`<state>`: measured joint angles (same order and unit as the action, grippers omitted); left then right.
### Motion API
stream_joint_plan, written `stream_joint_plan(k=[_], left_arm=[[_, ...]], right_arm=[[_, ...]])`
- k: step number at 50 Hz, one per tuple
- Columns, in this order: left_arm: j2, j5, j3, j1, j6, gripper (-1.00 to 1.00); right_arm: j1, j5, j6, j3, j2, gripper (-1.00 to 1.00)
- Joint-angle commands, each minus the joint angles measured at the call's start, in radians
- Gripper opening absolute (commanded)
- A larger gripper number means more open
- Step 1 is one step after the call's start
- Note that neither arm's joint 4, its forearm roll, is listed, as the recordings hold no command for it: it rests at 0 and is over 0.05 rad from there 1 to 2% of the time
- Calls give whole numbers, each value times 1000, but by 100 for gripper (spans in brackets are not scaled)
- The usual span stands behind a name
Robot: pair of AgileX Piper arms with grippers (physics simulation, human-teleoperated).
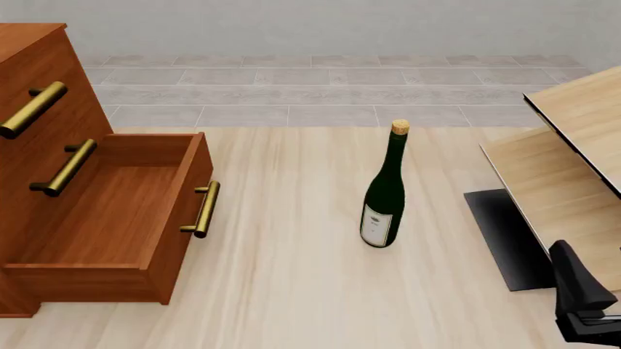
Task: Put the bowl on top of the cabinet.
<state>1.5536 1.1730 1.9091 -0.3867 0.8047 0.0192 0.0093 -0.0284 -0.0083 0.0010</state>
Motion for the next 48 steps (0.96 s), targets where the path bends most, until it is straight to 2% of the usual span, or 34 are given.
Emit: stream_joint_plan(k=[1, 10, 18, 21, 33, 34, 36, 38, 44, 48], left_arm=[[-43, 46, 58, 33, 38, 100], [-101, 47, 52, 88, 32, 100], [-137, 47, 113, 82, 73, 100], [-156, 47, 117, 69, 106, 100], [-211, 46, 121, 93, 133, 100], [-217, 46, 118, 96, 138, 100], [-257, 5, 45, 105, 159, 100], [-273, 0, 26, 133, 138, 100], [-325, -67, -92, 149, 134, 100], [-329, -68, -87, 168, 115, 100]], right_arm=[[0, 0, 6, -3, 1, 100], [1, -2, 8, -4, 2, 100], [1, -2, 9, -3, 0, 100], [0, -2, 9, -3, 0, 100], [3, -2, 9, -2, 0, 100], [3, -2, 9, -2, 0, 100], [3, -2, 9, -2, 0, 100], [2, -2, 10, -3, -1, 100], [3, -2, 8, -2, -1, 100], [4, -2, 7, -3, -1, 100]])
